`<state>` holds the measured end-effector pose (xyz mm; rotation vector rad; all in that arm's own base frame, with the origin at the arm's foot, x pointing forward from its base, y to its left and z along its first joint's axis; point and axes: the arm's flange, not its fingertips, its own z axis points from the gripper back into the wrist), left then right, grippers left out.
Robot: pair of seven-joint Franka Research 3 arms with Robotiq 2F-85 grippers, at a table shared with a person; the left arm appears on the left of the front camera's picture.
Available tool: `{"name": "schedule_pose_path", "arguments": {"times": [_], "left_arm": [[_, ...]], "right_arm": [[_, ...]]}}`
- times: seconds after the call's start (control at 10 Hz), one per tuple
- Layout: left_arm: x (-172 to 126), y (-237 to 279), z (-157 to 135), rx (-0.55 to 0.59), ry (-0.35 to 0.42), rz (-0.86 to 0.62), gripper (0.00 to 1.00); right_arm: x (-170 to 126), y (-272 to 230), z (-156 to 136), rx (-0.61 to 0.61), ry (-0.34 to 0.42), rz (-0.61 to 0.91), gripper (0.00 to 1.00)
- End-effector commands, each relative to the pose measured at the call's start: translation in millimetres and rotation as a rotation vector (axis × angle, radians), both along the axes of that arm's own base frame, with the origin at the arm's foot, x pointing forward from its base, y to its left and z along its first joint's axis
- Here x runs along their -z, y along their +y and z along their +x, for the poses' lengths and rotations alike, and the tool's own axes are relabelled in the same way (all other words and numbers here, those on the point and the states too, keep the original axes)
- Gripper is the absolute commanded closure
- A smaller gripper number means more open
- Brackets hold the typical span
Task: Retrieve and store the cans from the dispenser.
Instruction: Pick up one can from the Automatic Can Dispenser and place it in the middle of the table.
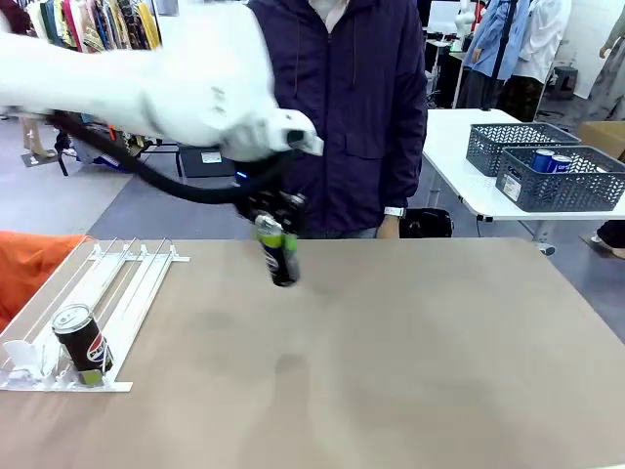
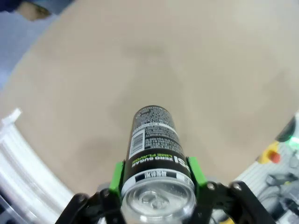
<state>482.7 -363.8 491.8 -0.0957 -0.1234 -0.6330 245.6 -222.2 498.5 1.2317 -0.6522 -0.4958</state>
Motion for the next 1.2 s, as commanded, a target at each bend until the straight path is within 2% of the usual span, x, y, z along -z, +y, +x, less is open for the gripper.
{"name": "schedule_pose_path", "arguments": {"times": [0.0, 0.1, 0.5, 1.0, 1.1], "left_arm": [[6.6, -44.8, 35.1, 0.016, 0.059, 0.1, 1.0], [21.9, -54.3, 35.1, 0.036, 0.065, 0.11, 1.0], [52.6, -61.3, 39.4, 0.08, 0.174, 0.097, 1.0], [65.6, -69.9, 34.8, 0.094, 0.162, 0.111, 1.0], [66.2, -71.4, 35.8, 0.099, 0.167, 0.111, 0.62]], "right_arm": [[-0.4, 0.6, 3.0, 0.002, -0.04, 0.006, 0.0], [-0.4, 0.6, 3.0, 0.002, -0.04, 0.006, 0.0], [-0.4, 0.6, 3.0, 0.002, -0.04, 0.006, 0.0], [-0.4, 0.6, 3.0, 0.002, -0.04, 0.006, 0.0], [-0.4, 0.6, 3.0, 0.002, -0.04, 0.006, 0.0]]}}
